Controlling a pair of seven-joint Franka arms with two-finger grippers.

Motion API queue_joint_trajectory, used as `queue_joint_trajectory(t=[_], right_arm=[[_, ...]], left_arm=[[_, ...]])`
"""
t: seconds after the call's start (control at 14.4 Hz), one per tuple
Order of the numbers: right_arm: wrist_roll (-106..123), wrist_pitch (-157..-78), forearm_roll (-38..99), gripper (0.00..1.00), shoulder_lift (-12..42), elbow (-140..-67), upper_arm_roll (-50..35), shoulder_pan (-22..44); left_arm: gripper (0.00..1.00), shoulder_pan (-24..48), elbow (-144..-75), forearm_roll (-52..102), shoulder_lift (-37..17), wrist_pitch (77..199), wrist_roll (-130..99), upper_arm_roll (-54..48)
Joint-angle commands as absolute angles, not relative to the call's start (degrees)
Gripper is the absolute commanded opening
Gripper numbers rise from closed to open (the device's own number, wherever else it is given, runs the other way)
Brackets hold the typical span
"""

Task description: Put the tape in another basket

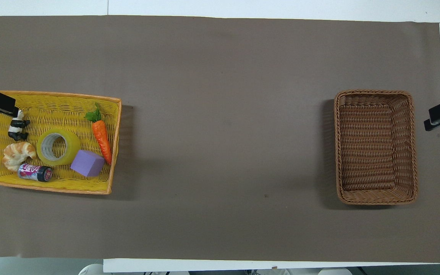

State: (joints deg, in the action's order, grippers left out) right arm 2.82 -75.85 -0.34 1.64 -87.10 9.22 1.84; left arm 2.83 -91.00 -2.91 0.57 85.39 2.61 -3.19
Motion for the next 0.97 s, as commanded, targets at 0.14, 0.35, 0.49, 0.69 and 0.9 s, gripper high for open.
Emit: queue_joint_trajectory(t=[0.14, 0.35, 0.49, 0.69, 0.9], right_arm=[[3.6, -76.7, -0.3, 1.00, 0.2, -88.9, 9.1, 1.7], [3.6, -76.7, -0.3, 1.00, 0.2, -88.9, 9.1, 1.7], [3.6, -76.7, -0.3, 1.00, 0.2, -88.9, 9.1, 1.7], [3.6, -76.7, -0.3, 1.00, 0.2, -88.9, 9.1, 1.7], [3.6, -76.7, -0.3, 1.00, 0.2, -88.9, 9.1, 1.7]], left_arm=[[1.00, 2.9, -91.8, -3.3, 1.3, 84.6, 2.2, -2.3], [1.00, 2.2, -92.9, -3.6, 1.8, 84.7, 2.0, -1.8], [1.00, 2.0, -93.6, -3.6, 2.0, 86.8, 2.1, -1.9], [1.00, -0.3, -109.2, -3.5, 8.6, 102.3, 2.7, -1.9], [1.00, -2.5, -122.0, -3.5, 11.2, 111.6, 3.2, -1.8]])
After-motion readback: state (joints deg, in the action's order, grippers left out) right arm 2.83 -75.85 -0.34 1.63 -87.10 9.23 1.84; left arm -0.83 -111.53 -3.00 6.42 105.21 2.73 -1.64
